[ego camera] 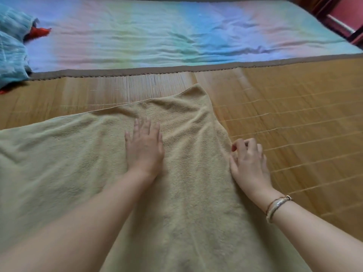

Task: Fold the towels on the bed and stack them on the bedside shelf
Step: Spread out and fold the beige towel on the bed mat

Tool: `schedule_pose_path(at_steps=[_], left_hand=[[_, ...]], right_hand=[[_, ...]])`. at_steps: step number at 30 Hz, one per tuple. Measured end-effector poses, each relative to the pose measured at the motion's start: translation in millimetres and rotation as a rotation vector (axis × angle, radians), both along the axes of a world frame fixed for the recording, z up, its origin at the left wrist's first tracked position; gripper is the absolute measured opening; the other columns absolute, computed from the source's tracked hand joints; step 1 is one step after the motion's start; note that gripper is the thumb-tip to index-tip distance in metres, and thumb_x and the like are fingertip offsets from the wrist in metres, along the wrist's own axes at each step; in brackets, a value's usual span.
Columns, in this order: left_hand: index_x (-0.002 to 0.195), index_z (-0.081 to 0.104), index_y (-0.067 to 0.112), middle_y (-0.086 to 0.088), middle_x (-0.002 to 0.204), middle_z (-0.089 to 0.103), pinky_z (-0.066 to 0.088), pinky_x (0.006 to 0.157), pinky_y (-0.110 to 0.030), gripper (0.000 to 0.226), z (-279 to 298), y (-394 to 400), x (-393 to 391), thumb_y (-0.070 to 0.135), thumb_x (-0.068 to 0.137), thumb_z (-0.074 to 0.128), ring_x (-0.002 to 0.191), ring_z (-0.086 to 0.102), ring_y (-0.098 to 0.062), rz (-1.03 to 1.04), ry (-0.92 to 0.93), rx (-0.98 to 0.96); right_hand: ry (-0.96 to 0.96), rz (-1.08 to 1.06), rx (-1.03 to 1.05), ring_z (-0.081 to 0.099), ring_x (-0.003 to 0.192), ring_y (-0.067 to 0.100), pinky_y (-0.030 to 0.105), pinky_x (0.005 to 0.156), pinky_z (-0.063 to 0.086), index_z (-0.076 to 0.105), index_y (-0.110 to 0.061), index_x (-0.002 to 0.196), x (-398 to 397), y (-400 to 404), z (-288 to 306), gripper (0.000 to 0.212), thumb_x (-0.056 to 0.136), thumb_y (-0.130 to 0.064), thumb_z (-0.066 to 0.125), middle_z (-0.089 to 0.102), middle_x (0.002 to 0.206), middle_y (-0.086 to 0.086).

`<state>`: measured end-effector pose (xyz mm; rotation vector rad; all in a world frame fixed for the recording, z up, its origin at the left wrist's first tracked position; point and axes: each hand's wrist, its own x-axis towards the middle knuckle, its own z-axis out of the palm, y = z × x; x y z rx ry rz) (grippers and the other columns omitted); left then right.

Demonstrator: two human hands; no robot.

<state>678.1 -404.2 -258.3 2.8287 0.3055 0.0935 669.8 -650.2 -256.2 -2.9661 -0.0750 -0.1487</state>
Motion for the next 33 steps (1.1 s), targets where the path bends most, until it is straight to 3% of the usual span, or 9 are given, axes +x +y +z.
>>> schedule_pose_path(at_steps=[4, 7, 11, 15, 18, 22, 26, 30, 33], left_hand=[[0.153, 0.000, 0.019, 0.001, 0.160, -0.010, -0.006, 0.119, -0.042, 0.061, -1, -61, -35, 0.044, 0.100, 0.018, 0.147, -0.013, -0.020, -0.103, 0.140, -0.050], [0.151, -0.012, 0.016, 0.001, 0.159, -0.018, -0.012, 0.117, -0.041, 0.072, -20, -71, -40, 0.056, 0.096, 0.012, 0.145, -0.021, -0.016, -0.054, 0.199, -0.068], [0.152, -0.010, 0.018, 0.002, 0.159, -0.016, -0.011, 0.118, -0.039, 0.077, -34, -73, -37, 0.063, 0.092, 0.006, 0.145, -0.018, -0.013, -0.004, 0.150, -0.094], [0.152, -0.007, 0.026, 0.002, 0.160, -0.015, -0.010, 0.118, -0.041, 0.078, -35, -72, -37, 0.069, 0.089, 0.006, 0.146, -0.018, -0.014, -0.020, 0.133, -0.094], [0.151, -0.011, 0.027, -0.001, 0.159, -0.019, -0.010, 0.117, -0.043, 0.080, -36, -74, -37, 0.071, 0.087, 0.006, 0.145, -0.020, -0.017, -0.034, 0.180, -0.012], [0.152, -0.006, 0.025, -0.005, 0.160, -0.015, -0.008, 0.118, -0.046, 0.071, -25, -82, -38, 0.061, 0.094, 0.013, 0.146, -0.017, -0.023, -0.042, 0.200, 0.059], [0.153, 0.004, 0.025, 0.002, 0.161, -0.010, -0.008, 0.119, -0.045, 0.058, -6, -117, -72, 0.043, 0.099, 0.019, 0.147, -0.014, -0.020, -0.209, 0.078, 0.003], [0.152, -0.007, 0.025, 0.003, 0.159, -0.019, -0.010, 0.118, -0.044, 0.062, -7, -155, -125, 0.049, 0.099, 0.013, 0.146, -0.018, -0.019, -0.261, 0.182, -0.050], [0.151, -0.013, 0.025, 0.005, 0.158, -0.020, -0.011, 0.118, -0.045, 0.068, -20, -163, -131, 0.057, 0.096, 0.010, 0.145, -0.021, -0.016, -0.193, 0.220, -0.100]], right_hand=[[0.071, -0.045, -0.147, 0.045, 0.098, 0.029, 0.042, 0.082, 0.038, 0.054, -0.018, 0.098, -13, -9, -1, 0.036, 0.092, -0.051, 0.043, 0.048, 0.104, 0.008], [0.088, -0.003, -0.212, 0.043, 0.101, 0.028, 0.040, 0.084, 0.034, 0.056, -0.018, 0.103, -11, -8, -5, 0.037, 0.097, -0.047, 0.035, 0.048, 0.108, 0.008], [0.049, 0.122, -0.190, 0.042, 0.103, 0.029, 0.040, 0.086, 0.033, 0.058, -0.014, 0.101, -8, -13, -14, 0.028, 0.099, -0.032, 0.037, 0.049, 0.108, 0.009], [-0.030, -0.004, -0.142, 0.047, 0.098, 0.032, 0.042, 0.081, 0.034, 0.060, -0.011, 0.092, -4, -41, -14, 0.025, 0.096, -0.029, 0.043, 0.052, 0.103, 0.011], [0.060, -0.005, -0.083, 0.049, 0.099, 0.031, 0.042, 0.081, 0.038, 0.056, -0.010, 0.098, -9, -48, -14, 0.032, 0.099, -0.035, 0.035, 0.050, 0.107, 0.011], [0.144, -0.144, 0.160, 0.050, 0.101, 0.031, 0.042, 0.083, 0.042, 0.047, -0.009, 0.103, -36, -60, -1, 0.049, 0.097, -0.053, 0.027, 0.051, 0.108, 0.012], [0.207, -0.164, 0.034, 0.052, 0.098, 0.026, 0.043, 0.083, 0.046, 0.044, -0.012, 0.104, -96, -90, 4, 0.054, 0.093, -0.060, 0.022, 0.053, 0.106, 0.007], [0.221, -0.125, -0.076, 0.051, 0.090, 0.021, 0.036, 0.074, 0.046, 0.042, -0.016, 0.107, -145, -112, 4, 0.051, 0.091, -0.059, 0.020, 0.051, 0.101, 0.002], [0.123, 0.017, -0.176, 0.053, 0.076, 0.025, 0.032, 0.059, 0.036, 0.053, -0.016, 0.095, -154, -112, -4, 0.037, 0.093, -0.048, 0.035, 0.053, 0.087, 0.004]])
